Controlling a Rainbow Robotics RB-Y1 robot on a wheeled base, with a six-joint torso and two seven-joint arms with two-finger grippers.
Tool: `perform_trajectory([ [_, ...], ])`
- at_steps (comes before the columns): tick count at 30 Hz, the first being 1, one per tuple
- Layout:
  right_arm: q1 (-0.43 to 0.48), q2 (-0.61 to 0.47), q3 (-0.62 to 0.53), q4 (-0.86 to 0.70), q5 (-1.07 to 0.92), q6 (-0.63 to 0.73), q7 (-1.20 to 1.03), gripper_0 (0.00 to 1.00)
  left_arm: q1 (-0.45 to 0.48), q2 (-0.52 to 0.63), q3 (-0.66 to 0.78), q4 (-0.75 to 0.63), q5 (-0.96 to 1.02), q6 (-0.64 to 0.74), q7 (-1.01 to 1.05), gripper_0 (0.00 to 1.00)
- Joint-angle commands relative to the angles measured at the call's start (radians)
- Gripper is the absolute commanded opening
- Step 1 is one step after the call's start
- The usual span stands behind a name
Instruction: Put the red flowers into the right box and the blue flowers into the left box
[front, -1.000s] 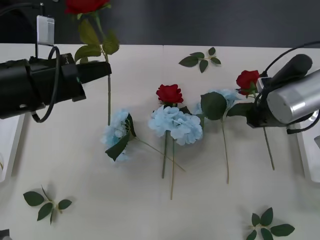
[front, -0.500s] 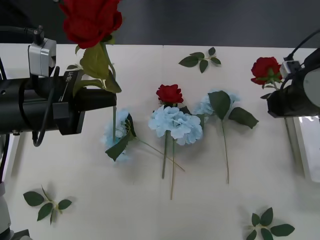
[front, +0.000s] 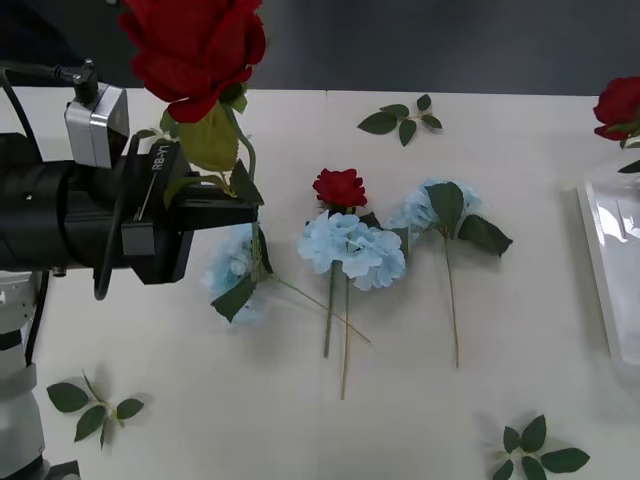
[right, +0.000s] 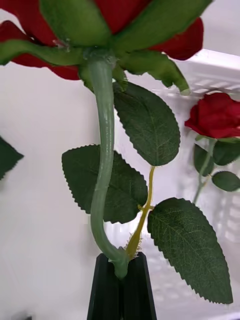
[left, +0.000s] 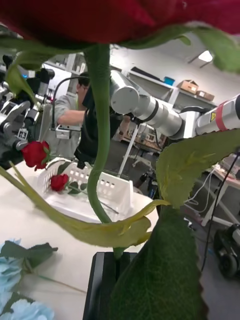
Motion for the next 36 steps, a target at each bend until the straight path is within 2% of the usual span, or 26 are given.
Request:
perform_trajectory([
  [1, -0.001, -0.078, -0.065, 0.060, -0.069, -0.001, 0.031, 0.00, -0.062, -0.041, -0.004, -0.028, -0.025, 0.007, -0.018, 0.00],
  [8, -0.001, -0.105, -0.133, 0.268, -0.085, -0.023, 0.142, 0.00, -0.099, -0.096, -0.039, -0.027, -0.126, 0.007, -0.016, 0.00],
  [12, 0.034, -0.107, -0.157, 0.393, -0.071, -0.101, 0.259, 0.00, -0.115, -0.118, -0.058, -0.024, -0.163, 0.007, -0.016, 0.00],
  [14, 0.071, -0.112, -0.166, 0.400, -0.069, -0.145, 0.288, 0.00, -0.116, -0.127, -0.061, -0.024, -0.169, 0.008, -0.015, 0.00],
  [21, 0.332, -0.135, -0.189, 0.337, -0.028, -0.422, 0.310, 0.00, -0.116, -0.148, -0.074, -0.024, -0.193, 0.007, -0.015, 0.00],
  [25, 0.431, -0.133, -0.189, 0.296, 0.023, -0.510, 0.302, 0.00, -0.116, -0.148, -0.076, -0.024, -0.195, 0.008, -0.015, 0.00],
  [29, 0.461, -0.122, -0.189, 0.294, 0.033, -0.523, 0.299, 0.00, -0.116, -0.148, -0.076, -0.024, -0.195, 0.008, -0.015, 0.00],
  [36, 0.454, -0.093, -0.189, 0.299, 0.070, -0.553, 0.293, 0.00, -0.116, -0.148, -0.076, -0.024, -0.195, 0.008, -0.015, 0.00],
])
